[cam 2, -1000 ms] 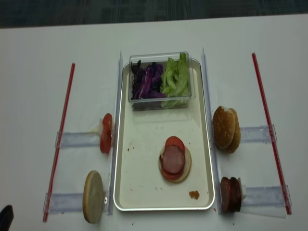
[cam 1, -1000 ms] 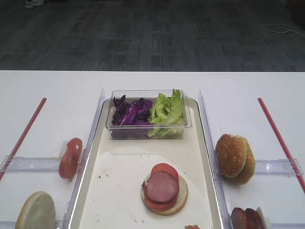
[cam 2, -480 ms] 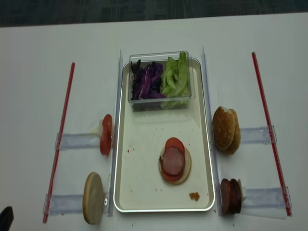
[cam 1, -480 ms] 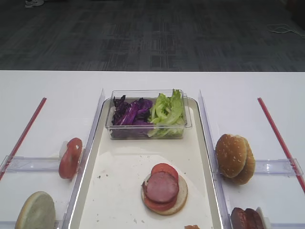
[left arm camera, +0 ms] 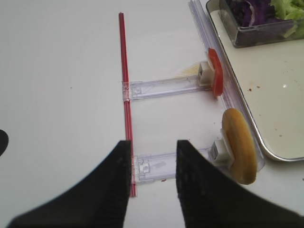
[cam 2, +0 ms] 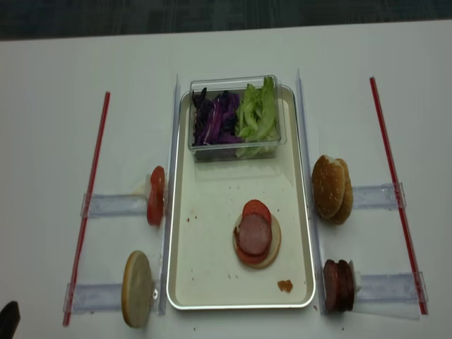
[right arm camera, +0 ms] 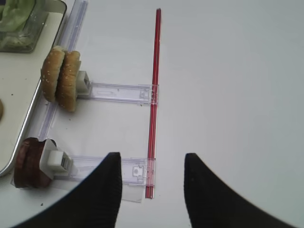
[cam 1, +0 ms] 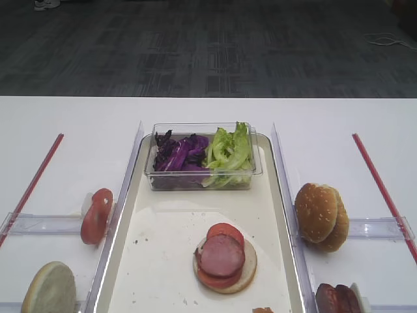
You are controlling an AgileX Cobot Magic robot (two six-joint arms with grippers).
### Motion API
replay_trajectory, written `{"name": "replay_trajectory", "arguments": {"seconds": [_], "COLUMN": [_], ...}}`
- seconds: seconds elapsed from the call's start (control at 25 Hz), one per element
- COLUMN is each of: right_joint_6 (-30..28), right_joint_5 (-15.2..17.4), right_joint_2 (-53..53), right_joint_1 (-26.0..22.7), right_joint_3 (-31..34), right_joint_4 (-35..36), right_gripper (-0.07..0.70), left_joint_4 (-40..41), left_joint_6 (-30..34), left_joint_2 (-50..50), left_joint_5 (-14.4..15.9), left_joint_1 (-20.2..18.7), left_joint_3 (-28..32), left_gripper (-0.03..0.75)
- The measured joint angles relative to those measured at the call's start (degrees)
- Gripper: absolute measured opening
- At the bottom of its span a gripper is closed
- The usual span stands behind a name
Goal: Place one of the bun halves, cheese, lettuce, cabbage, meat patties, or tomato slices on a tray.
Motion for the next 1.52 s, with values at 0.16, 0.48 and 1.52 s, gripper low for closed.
{"name": "replay_trajectory", "arguments": {"seconds": [0.16,0.48,1.52], "right_joint_6": [0.0,-0.71,-0.94], "right_joint_5": [-0.09,-2.01,-2.94], "right_joint_2": [-1.38,-3.46,-3.46], "right_joint_1": [0.0,0.0,0.0], "right_joint_3": [0.0,1.13,1.76], "right_joint_4": [0.1,-0.38,-1.18], "right_gripper": [0.336,0.336,0.33], "left_joint_4": [0.0,0.0,0.0], "left_joint_6": [-0.3,-0.3,-0.3], "left_joint_2": [0.0,0.0,0.0], "left_joint_5": [0.0,0.0,0.0], "left_joint_1": [0.0,0.0,0.0], "left_joint_3": [0.0,0.0,0.0], "left_gripper": [0.225,0.225,0.225]}}
